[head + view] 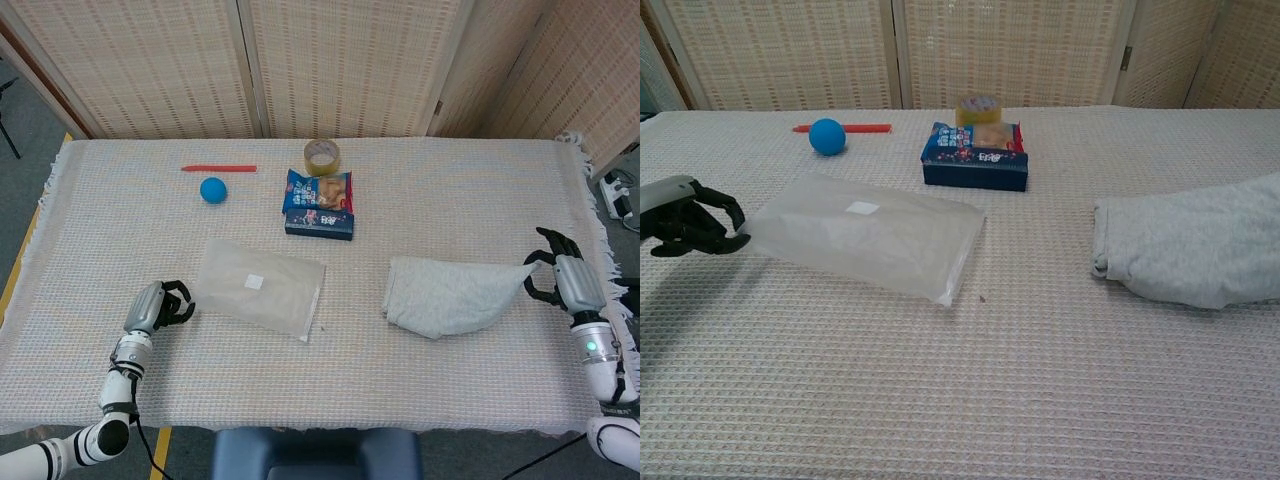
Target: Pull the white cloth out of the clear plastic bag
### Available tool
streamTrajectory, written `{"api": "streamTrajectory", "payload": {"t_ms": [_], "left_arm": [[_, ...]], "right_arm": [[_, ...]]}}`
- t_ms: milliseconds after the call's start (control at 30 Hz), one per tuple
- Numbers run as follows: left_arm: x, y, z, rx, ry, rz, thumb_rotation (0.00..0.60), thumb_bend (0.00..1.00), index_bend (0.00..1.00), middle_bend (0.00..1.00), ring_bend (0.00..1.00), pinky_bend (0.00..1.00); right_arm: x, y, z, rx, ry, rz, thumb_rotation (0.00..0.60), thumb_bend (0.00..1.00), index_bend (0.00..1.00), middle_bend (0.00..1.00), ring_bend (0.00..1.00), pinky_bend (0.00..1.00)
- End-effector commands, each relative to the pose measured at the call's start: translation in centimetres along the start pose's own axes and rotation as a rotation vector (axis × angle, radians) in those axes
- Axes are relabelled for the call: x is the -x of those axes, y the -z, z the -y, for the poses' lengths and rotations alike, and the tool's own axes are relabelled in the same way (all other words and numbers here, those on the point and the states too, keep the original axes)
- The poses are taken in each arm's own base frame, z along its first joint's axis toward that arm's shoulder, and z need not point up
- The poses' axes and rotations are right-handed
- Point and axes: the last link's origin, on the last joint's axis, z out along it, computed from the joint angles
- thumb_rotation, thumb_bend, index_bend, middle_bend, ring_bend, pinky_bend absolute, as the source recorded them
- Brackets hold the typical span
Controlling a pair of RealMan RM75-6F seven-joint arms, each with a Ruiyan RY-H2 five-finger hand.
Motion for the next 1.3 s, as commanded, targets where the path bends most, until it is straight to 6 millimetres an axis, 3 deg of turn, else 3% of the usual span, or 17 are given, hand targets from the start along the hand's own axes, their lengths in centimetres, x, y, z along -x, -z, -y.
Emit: {"api": "streamTrajectory", "payload": {"t_ms": [33,67,100,200,333,400,533,667,833,933,1000,1300], "left_arm": [[0.1,0.3,-0.2,0.014,-0.014,0.018,0.482,0.3,0.15,1.0,1.0,1.0],[0.2,0.4,-0.3,0.021,-0.025,0.026,0.468,0.23,0.09,1.0,1.0,1.0],[0.1,0.5,-0.5,0.027,-0.035,0.031,0.455,0.18,0.04,1.0,1.0,1.0],[-0.1,1.0,-1.0,0.059,-0.083,0.034,0.439,0.1,0.0,0.94,0.97,1.0],[-0.6,2.1,-1.3,0.113,-0.191,0.001,0.432,0.1,0.0,0.65,0.79,0.96],[-1.2,3.0,-1.2,0.146,-0.269,-0.029,0.427,0.1,0.0,0.52,0.63,0.82],[-2.6,5.4,-0.5,0.223,-0.371,-0.121,0.431,0.12,0.03,0.32,0.32,0.44],[-3.7,8.7,1.0,0.315,-0.429,-0.194,0.435,0.13,0.07,0.26,0.17,0.26],[-4.3,13.2,4.3,0.34,-0.595,-0.226,0.452,0.13,0.07,0.14,0.06,0.19],[-4.6,15.4,6.0,0.314,-0.591,-0.252,0.548,0.12,0.08,0.12,0.03,0.17],[-4.9,16.0,6.8,0.277,-0.561,-0.258,0.598,0.11,0.09,0.12,0.03,0.16],[-6.3,16.8,6.4,0.277,-0.543,-0.256,0.6,0.1,0.1,0.11,0.03,0.16]], "right_arm": [[0.2,0.3,0.2,-0.021,-0.001,0.041,0.6,0.48,0.2,0.0,0.0,0.0],[0.2,0.3,0.2,-0.026,0.006,0.048,0.6,0.43,0.07,0.0,0.0,0.0],[0.0,0.4,0.3,-0.031,0.016,0.05,0.6,0.39,0.01,0.0,0.0,0.0],[-0.8,0.7,0.6,-0.05,0.077,0.037,0.6,0.29,0.0,0.0,0.0,0.0],[-2.3,2.0,0.8,-0.053,0.185,0.011,0.6,0.2,0.0,0.0,0.0,0.0],[-3.3,3.3,1.3,-0.05,0.24,-0.007,0.6,0.18,0.0,0.0,0.0,0.0],[-4.7,6.6,2.9,-0.071,0.315,-0.068,0.6,0.16,0.0,0.0,0.0,0.0],[-4.5,10.6,4.5,-0.085,0.377,-0.068,0.6,0.16,0.0,0.0,0.0,0.0],[-3.4,15.0,5.1,-0.066,0.444,-0.104,0.6,0.16,0.0,0.0,0.0,0.0],[-2.9,16.8,4.8,-0.046,0.432,-0.109,0.6,0.16,0.0,0.0,0.0,0.0],[-2.7,17.7,4.5,-0.032,0.413,-0.108,0.6,0.16,0.0,0.0,0.0,0.0],[-3.3,18.6,4.7,-0.075,0.381,-0.127,0.6,0.16,0.0,0.0,0.0,0.0]]}}
